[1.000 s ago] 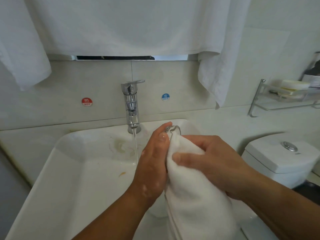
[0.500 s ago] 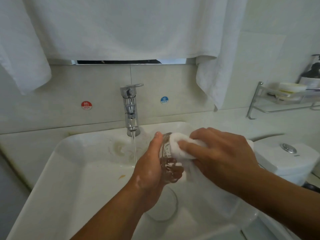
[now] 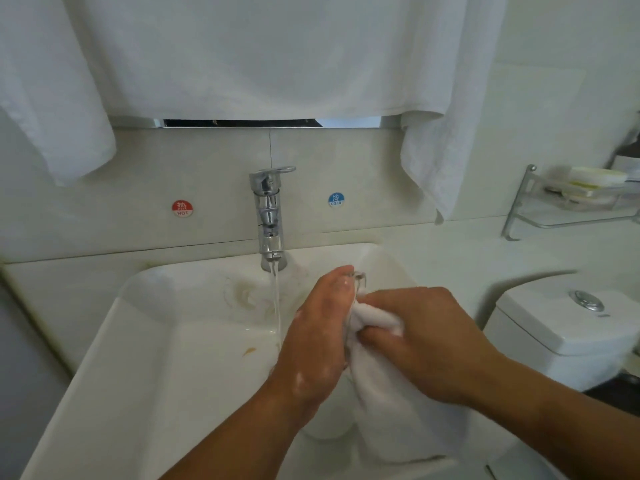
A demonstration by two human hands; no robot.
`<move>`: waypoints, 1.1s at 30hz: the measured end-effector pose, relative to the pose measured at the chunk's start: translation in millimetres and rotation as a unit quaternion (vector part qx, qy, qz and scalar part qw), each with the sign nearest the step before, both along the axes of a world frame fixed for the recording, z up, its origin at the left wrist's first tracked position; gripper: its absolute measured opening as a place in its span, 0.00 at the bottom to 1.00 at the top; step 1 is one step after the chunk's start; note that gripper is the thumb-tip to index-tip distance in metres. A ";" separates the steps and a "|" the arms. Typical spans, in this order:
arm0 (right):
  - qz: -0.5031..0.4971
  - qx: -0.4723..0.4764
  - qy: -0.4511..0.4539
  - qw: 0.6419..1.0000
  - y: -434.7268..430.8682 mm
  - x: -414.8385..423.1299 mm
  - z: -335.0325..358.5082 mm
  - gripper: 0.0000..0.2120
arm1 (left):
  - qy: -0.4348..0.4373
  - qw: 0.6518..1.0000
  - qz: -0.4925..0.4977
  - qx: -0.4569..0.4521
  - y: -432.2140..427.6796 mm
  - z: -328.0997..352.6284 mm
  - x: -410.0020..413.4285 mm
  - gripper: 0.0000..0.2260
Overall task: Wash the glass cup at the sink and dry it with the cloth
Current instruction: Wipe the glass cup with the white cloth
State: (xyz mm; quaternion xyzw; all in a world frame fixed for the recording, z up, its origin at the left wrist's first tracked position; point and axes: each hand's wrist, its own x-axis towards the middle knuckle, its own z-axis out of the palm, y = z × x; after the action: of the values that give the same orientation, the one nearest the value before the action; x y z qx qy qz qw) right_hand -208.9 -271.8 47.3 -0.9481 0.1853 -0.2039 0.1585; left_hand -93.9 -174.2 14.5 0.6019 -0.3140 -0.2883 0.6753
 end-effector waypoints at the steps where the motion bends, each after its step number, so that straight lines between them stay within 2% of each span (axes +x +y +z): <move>1: 0.005 0.044 -0.010 0.999 -4.9 -1.3 2.8 0.03 | -0.044 0.999 0.008 -0.011 0.0 -0.2 1.6 0.25; 4: -0.019 0.119 -0.063 0.991 -21.7 -14.5 17.6 0.09 | -0.112 0.993 0.026 -0.022 1.0 -0.3 5.7 0.24; 7: -0.077 0.193 -0.146 0.967 -38.2 -37.0 30.6 0.07 | -0.118 0.992 0.037 -0.027 3.9 -1.4 9.6 0.26; 9: -0.118 0.244 -0.191 0.944 -41.4 -42.5 32.3 0.06 | -0.154 0.987 0.044 -0.027 6.6 -1.7 10.2 0.27; 13: -0.193 0.212 -0.177 0.941 -23.4 -22.6 23.1 0.08 | -0.265 0.963 0.042 -0.008 7.1 -4.7 -1.7 0.34; 15: -0.184 0.300 -0.172 0.920 -9.0 -11.4 19.1 0.07 | -0.314 0.949 0.036 0.009 5.8 -6.6 -8.7 0.33; 18: -0.116 0.506 -0.198 0.831 3.4 -4.1 16.4 0.12 | -0.338 0.940 0.042 0.026 6.1 -7.7 -8.8 0.31; 19: -0.092 0.522 -0.195 0.826 4.1 -3.3 15.1 0.14 | -0.354 0.933 0.048 0.032 5.8 -8.0 -7.3 0.31; 22: -0.069 0.505 -0.167 0.844 3.3 -1.8 10.4 0.17 | -0.392 0.916 0.053 0.060 5.7 -9.4 -2.3 0.34; 24: -0.059 0.524 -0.179 0.831 -1.8 -3.5 7.4 0.17 | -0.364 0.929 0.027 0.053 8.4 -9.6 2.2 0.39; 26: -0.037 0.562 -0.210 0.799 -10.5 -8.5 4.8 0.19 | -0.251 0.968 0.013 0.009 10.5 -8.1 9.1 0.45; 28: -0.004 0.595 -0.240 0.767 -20.1 -14.0 2.8 0.22 | -0.090 0.995 0.009 -0.042 8.1 -5.9 14.5 0.43; 30: 0.030 0.611 -0.255 0.749 -26.4 -17.6 -0.2 0.27 | 0.016 0.998 -0.031 -0.059 2.8 -6.9 16.2 0.35; 32: 0.042 0.607 -0.256 0.751 -27.1 -17.0 -3.6 0.31 | 0.008 0.997 -0.043 -0.059 2.9 -7.2 8.4 0.27; 33: 0.040 0.604 -0.258 0.753 -26.6 -15.7 -5.5 0.32 | -0.011 0.998 -0.023 -0.054 4.3 -5.8 4.0 0.27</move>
State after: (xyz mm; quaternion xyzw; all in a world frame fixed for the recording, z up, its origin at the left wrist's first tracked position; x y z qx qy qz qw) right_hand -224.6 -298.3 41.8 -0.5735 0.1837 -0.2801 0.7476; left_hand -89.9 -169.9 8.6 0.5603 -0.3503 -0.2800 0.6964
